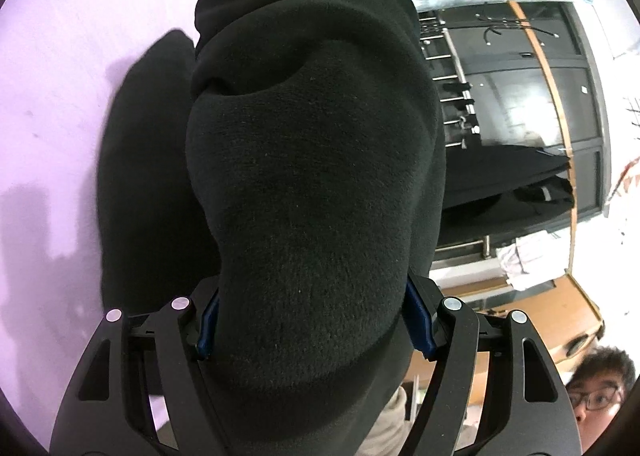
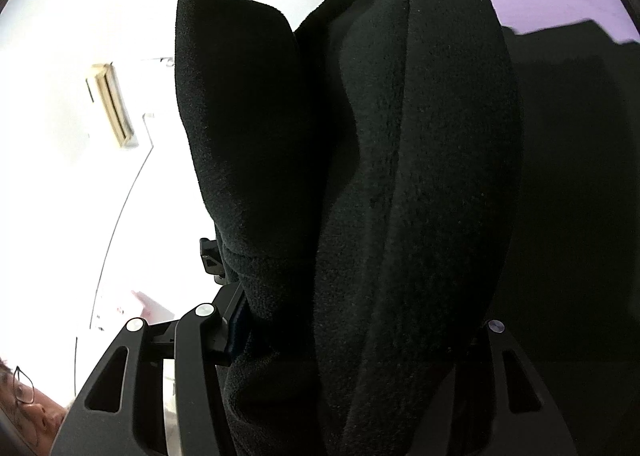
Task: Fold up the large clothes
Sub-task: 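Lift the jacket end with both grippers and roll it over the bundle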
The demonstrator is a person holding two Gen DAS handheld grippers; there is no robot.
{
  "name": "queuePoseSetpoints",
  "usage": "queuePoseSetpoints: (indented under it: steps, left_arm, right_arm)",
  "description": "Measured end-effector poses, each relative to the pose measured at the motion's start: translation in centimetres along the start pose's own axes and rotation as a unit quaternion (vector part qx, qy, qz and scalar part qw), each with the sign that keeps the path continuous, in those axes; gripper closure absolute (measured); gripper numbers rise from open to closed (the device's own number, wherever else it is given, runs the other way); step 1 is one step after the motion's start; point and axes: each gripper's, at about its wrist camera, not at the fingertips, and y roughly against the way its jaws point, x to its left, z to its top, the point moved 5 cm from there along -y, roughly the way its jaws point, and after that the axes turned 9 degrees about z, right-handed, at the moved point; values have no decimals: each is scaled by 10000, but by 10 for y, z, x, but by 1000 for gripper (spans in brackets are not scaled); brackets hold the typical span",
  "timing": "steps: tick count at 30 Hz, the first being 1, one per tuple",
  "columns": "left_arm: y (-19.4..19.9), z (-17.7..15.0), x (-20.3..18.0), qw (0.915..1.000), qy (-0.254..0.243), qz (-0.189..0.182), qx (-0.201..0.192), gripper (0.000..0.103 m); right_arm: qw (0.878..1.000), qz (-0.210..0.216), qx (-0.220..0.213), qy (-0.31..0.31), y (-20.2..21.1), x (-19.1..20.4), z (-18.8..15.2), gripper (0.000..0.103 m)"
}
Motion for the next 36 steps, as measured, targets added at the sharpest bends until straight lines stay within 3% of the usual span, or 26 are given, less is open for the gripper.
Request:
queuePoseSetpoints:
  steps: [2,3,11,16,20,21,23,25,27,32,35,36]
  left_arm:
    - [-17,6,8,9999,91,2,79,35]
    - [-23,9,12,9998,134,-5,117,35]
    - [-81,27,73,9970,652,169,394,35]
    - [-94,25,126,9938,1014,205,403,35]
    - [-93,22,128,9935,1093,92,308,34]
    - [-88,18,132,9934,1102,70,299,34]
    - [-77,13,128,9935,1109,48,246,30]
    - [-67,7,126,9932,1151,2,154,12]
    - [-54,-5,123,9937,1115,-60,110,10]
    - [-38,-38,120,9959,882,-131,141,7]
    - [-37,-62,127,9953,904,-159,305,7]
    - [-39,-71,132,9957,852,-32,368,7]
  right_arm:
    - [9999,27,-91,-139,14,-1,-2,51]
    - [9998,-1,-121,-156,24,17,-2,51]
    - [9959,-178,-235,-857,35,-37,-5,51]
    - [9919,-278,-275,-1209,42,-61,-13,51]
    - [9915,-154,-308,-1254,45,-54,-20,51]
    - [9917,-153,-325,-1232,47,-51,-21,49]
    - [9911,-165,-445,-1242,54,-41,-29,34]
    - [9898,-154,-564,-1301,64,-31,-38,18]
    - [9897,16,-564,-1315,71,-19,-48,8]
    - [9911,-80,-834,-1030,103,7,-75,6]
    - [9903,-403,-657,-1155,93,9,-108,6]
    - [9903,-409,-633,-1169,90,-8,-115,6]
